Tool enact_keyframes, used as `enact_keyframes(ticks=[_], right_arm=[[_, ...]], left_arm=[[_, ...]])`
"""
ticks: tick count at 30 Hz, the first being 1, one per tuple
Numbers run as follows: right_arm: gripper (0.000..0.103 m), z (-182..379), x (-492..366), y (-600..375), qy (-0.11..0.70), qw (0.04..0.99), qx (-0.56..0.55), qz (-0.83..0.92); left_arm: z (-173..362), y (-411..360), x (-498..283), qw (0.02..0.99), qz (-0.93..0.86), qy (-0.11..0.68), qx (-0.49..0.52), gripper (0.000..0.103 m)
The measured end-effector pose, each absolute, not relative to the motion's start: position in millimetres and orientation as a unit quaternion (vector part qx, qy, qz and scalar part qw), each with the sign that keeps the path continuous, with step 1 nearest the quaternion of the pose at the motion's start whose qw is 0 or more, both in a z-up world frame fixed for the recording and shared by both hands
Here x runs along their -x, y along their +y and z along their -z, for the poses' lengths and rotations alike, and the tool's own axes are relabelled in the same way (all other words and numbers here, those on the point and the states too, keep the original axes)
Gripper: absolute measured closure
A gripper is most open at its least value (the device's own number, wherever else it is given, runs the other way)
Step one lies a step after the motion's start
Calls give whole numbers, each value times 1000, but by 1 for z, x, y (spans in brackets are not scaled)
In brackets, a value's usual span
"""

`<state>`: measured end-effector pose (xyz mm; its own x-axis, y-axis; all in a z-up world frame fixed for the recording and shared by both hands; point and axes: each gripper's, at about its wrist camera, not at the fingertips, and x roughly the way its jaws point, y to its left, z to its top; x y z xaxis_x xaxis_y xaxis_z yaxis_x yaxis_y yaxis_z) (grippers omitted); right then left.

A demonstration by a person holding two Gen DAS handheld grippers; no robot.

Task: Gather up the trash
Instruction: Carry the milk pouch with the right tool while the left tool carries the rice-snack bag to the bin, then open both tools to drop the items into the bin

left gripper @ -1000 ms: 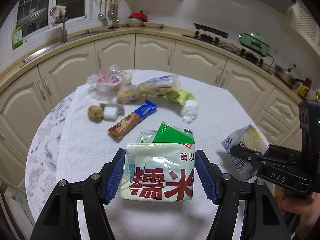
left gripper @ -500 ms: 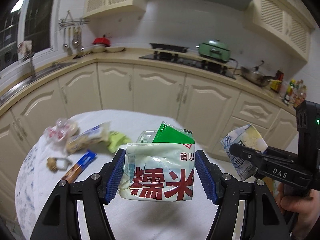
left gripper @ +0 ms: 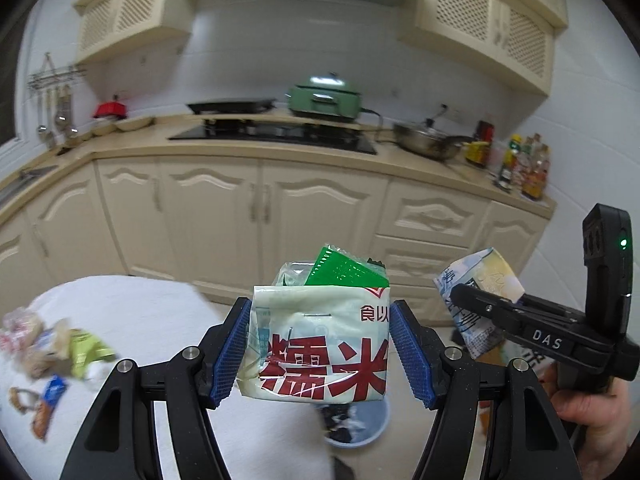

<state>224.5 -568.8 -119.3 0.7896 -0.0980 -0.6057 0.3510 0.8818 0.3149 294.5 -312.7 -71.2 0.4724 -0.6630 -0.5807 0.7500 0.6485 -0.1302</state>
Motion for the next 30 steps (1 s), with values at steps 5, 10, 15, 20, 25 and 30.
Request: enact_keyframes(ticks=[5, 10, 15, 20, 25, 30], right_arm=[[72, 143, -220, -607, 314, 907, -234, 153], [72, 177, -223, -641, 335, 890, -260, 168], [72, 214, -229, -664, 363, 870, -282, 176], [70, 251, -238, -684, 387, 852, -302, 180], [42, 291, -246, -702, 415, 827, -326, 193], [16, 307, -237, -708, 419, 815, -341, 211]], left_arm=[[94, -359, -325, 828, 440, 339, -77, 39], [115, -420, -358, 801, 452, 382, -91, 39], [147, -480, -386, 774, 451, 429, -112, 39], [180, -538, -421, 752, 445, 468, -130, 37], [211, -577, -449, 743, 416, 501, -155, 27], [209, -588, -461, 758, 396, 490, -168, 2]])
